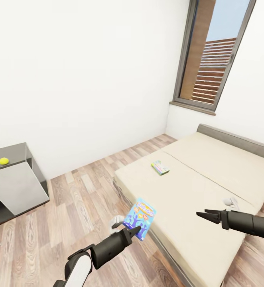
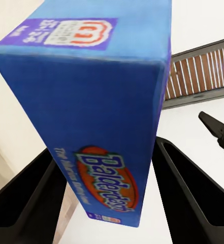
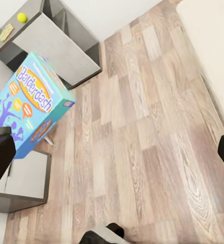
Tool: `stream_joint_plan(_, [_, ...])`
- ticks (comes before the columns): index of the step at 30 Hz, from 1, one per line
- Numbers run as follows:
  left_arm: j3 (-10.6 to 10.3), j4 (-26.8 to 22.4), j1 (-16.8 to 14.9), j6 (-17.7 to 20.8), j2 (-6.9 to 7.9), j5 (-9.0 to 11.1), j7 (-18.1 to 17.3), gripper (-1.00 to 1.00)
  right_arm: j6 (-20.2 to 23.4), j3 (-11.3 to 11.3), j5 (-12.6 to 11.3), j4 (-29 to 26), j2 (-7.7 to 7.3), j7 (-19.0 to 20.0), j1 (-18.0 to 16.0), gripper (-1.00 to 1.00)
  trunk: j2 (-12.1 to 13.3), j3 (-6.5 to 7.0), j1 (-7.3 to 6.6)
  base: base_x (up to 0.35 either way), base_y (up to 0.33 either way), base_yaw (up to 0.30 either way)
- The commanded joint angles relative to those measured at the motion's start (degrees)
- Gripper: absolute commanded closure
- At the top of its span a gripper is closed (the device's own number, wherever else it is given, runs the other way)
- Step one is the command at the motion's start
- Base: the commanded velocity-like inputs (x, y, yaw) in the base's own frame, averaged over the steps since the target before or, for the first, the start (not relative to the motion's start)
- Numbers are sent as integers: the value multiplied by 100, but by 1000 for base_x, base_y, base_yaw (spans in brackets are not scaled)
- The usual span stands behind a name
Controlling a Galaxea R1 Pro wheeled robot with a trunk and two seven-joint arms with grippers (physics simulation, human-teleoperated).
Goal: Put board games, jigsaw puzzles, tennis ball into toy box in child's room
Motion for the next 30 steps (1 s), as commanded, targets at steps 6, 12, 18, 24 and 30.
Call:
stream_joint_plan(6, [8,110,-6,-41,-2,-55,-710,100,53,16,-39,-2,-299,437,16,-100,-12,-12,3,0,0,288])
stream_joint_plan(12, [-3,401,-16,-672,-15,-65,-1185,100,53,18,-51,-2,-337,514,6,-100,-12,-12,3,0,0,293])
stream_joint_plan(18, [-28,1054,-177,-2083,-46,-6,-1874,100,53,15,-78,-2,-348,549,-47,-100,-12,-12,3,0,0,290])
stream_joint_plan(24, [-54,1506,-352,-2646,-131,63,-2208,100,53,15,-184,-2,-333,559,-62,-100,-12,-12,3,0,0,154])
stream_joint_plan(30, [-166,1832,-508,-2844,-187,287,-2371,100,53,1,-745,-2,-274,573,-5,-100,-12,-12,3,0,0,39])
